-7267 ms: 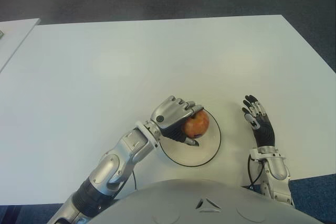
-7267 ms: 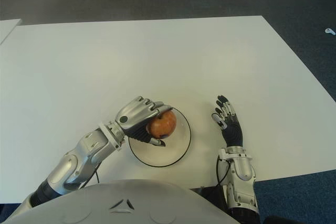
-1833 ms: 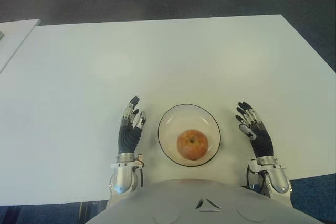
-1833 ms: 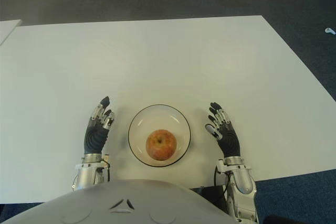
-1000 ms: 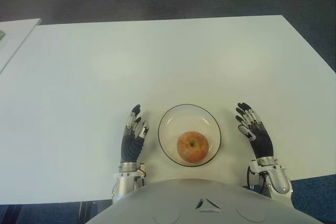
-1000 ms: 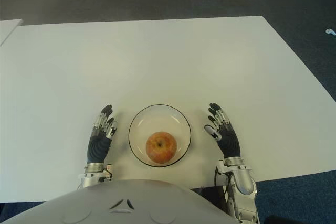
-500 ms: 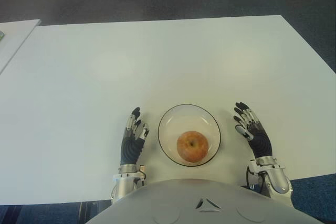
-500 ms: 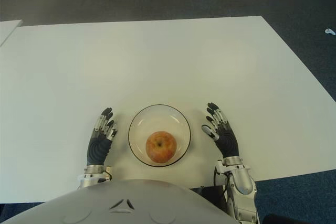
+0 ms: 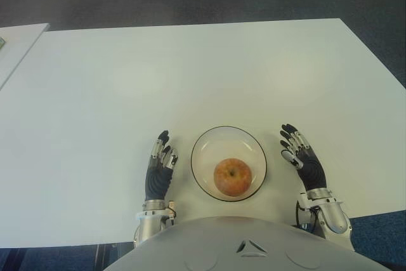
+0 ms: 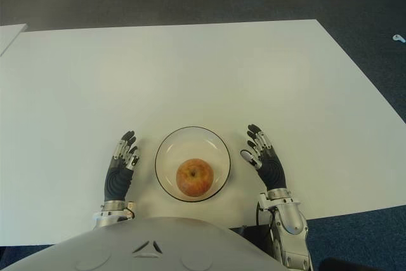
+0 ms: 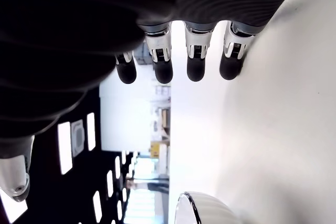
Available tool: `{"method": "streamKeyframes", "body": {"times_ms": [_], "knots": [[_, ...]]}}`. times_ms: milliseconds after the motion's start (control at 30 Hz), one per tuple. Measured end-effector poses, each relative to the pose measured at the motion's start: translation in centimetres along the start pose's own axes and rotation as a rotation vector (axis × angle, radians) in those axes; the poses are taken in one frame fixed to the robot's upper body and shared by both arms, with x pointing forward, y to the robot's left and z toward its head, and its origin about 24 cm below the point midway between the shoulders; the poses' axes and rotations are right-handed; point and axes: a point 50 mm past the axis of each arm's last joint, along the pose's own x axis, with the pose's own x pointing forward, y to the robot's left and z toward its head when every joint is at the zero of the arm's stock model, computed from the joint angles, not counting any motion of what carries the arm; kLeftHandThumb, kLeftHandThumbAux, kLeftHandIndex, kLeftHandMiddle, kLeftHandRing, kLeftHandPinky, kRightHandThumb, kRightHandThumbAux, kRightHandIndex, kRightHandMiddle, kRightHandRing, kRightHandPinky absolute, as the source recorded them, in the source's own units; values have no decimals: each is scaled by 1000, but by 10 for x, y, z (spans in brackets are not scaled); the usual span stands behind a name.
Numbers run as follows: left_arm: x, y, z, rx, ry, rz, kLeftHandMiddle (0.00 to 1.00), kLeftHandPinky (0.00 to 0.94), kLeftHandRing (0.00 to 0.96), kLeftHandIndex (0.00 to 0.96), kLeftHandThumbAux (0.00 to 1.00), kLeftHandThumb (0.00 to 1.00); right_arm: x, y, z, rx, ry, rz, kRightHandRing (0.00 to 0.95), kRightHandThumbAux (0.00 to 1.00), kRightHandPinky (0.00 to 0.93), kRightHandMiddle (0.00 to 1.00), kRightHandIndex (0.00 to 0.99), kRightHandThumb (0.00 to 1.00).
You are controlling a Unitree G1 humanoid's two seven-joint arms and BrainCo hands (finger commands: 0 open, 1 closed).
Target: Put the apples into the plate.
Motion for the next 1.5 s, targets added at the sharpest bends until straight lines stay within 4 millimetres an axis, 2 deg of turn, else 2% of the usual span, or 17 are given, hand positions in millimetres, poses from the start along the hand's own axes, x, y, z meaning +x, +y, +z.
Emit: {"method": "streamKeyframes", "body": {"times_ms": [567, 833, 1200, 1500], "knots": [[-2, 0, -9, -28, -51, 2, 0, 0, 0, 0, 378, 64, 0, 7, -2, 23, -1, 9, 0, 475, 0, 0, 0, 110], [-2, 1, -9, -26, -42, 3, 0, 0, 0, 0, 399, 65, 0, 10, -3, 14, -2, -7, 0, 469, 0, 0, 0, 95], [-1, 2, -8, -37, -3, -1, 8, 16, 0, 0, 462, 82, 1, 15, -2, -35, 1, 12, 0, 527, 0, 0, 0, 79], [-3, 1, -6, -76, -13, -2, 10, 8, 0, 6, 438, 81, 1, 19, -1, -28, -4, 6, 0, 507, 0, 0, 0, 71]]}}
